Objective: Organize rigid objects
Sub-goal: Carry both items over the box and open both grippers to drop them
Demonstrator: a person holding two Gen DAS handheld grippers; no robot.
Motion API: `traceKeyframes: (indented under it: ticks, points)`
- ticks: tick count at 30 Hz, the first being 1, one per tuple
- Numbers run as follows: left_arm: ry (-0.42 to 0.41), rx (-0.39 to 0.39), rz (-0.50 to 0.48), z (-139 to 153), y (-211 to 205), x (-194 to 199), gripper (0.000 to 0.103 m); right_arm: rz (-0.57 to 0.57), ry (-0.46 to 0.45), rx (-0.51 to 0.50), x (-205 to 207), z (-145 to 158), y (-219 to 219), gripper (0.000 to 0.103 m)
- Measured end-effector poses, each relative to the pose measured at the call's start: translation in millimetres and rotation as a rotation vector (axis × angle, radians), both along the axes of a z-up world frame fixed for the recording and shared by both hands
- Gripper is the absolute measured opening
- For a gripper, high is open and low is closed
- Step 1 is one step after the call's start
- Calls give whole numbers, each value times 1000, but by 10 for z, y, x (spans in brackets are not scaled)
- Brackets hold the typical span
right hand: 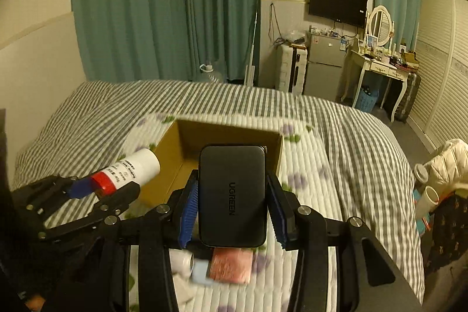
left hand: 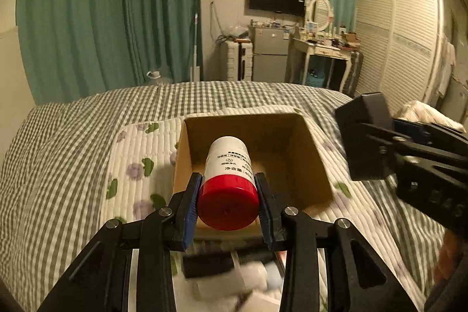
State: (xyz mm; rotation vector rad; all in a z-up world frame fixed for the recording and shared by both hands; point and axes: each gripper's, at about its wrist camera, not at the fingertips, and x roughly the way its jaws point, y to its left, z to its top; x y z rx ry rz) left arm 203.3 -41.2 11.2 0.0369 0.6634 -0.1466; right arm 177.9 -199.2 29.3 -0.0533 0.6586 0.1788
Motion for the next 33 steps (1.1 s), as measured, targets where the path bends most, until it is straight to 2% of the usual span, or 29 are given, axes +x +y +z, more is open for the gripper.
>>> traceKeyframes:
  ticks: [4,9,13,17,21,26,29,32,33]
  points:
    - [27,-5,31,-189,41,369,36,-3,20,-4,386,-145,5,42]
    - [73,-14,35,-507,55,700,36,6,69,-13,770,-517,53,42]
    - [89,1,19,-705,-10,857,36,23,99,-10,903,-790,41,42]
    - [77,30,4,-786,-100,926,37,18,112,-17,1041,-939,51,42]
    - [72,41,8,-813,-170,943,37,11,110,-19,1098,-980,32,42]
    - [51,18,30,-718,-104,921,45,2,113,-10,1175,-971,37,42]
    - [57,25,40,-643,-72,909,45,-10,90,33,1168,-907,7,42]
    - [52,16,44,-533,-36,842,45,-25,65,63,1119,-728,-25,62]
    - [49,8,44,-485,-20,807,45,-27,53,48,1085,-673,-21,62]
